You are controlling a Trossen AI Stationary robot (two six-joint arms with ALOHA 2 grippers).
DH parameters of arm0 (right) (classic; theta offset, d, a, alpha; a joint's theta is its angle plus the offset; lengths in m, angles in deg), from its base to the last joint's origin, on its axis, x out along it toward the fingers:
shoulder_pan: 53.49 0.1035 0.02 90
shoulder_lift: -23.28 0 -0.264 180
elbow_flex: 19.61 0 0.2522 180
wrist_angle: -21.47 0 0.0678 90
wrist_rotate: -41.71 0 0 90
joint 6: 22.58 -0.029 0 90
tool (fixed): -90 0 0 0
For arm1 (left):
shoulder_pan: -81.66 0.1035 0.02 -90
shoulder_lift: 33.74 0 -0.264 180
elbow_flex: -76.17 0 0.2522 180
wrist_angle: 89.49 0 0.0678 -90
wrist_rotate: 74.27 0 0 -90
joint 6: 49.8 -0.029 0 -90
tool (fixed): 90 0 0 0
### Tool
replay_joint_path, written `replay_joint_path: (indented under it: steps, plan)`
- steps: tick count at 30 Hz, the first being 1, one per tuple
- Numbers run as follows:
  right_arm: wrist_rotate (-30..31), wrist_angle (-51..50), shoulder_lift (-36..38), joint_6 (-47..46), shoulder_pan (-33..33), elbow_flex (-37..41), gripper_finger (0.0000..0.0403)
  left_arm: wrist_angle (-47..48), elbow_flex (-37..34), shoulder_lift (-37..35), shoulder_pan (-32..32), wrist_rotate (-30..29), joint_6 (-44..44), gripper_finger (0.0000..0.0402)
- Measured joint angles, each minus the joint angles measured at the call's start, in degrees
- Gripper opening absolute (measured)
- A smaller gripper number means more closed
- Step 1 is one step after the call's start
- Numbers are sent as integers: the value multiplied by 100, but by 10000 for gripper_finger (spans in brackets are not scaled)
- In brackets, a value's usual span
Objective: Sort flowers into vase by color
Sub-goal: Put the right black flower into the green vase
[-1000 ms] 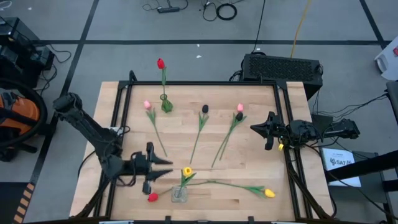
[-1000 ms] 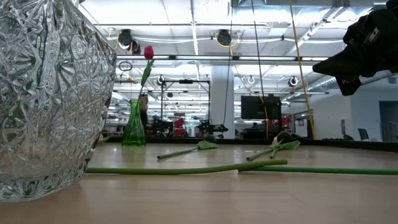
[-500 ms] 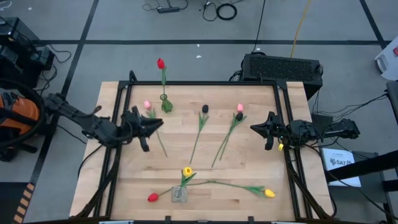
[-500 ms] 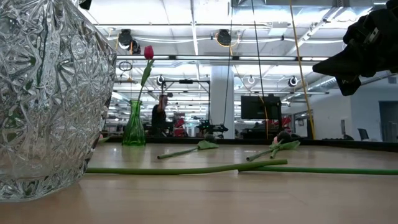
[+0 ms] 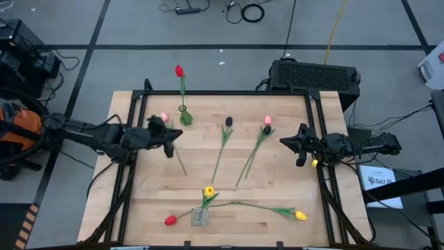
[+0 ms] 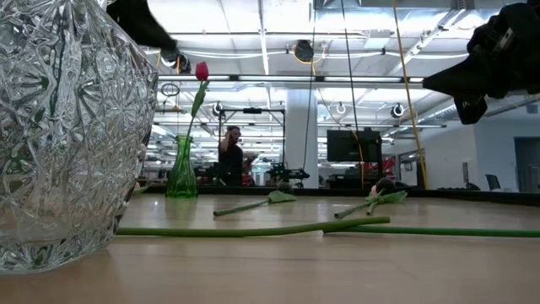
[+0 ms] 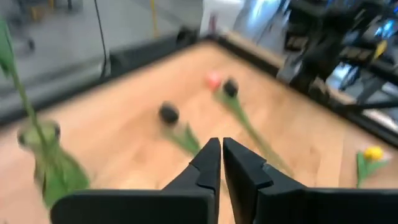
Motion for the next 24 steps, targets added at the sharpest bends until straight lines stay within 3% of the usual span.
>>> replay_joint_path:
  steps: [8,12,15,20,24]
  plan:
    - [461,526,-10,-13,-2,0,0,-139,-930,76,1487,2131,-177,9]
    - [602,949,-382,104,-1,-73,0,-467,-1215,123,1913,2770,-569,8]
    - [889,1025,-1152,183,-2,-502,0,-552,-1244,129,2130,2806,-960,8]
    - [1675,765,-3138,168,-4,-1787,0,-585,-1244,124,2447,3109,-1378,8]
    - [1817,-982,-4681,-57,-118,-3330,0,-495,-1244,122,2673,3556,-1551,8]
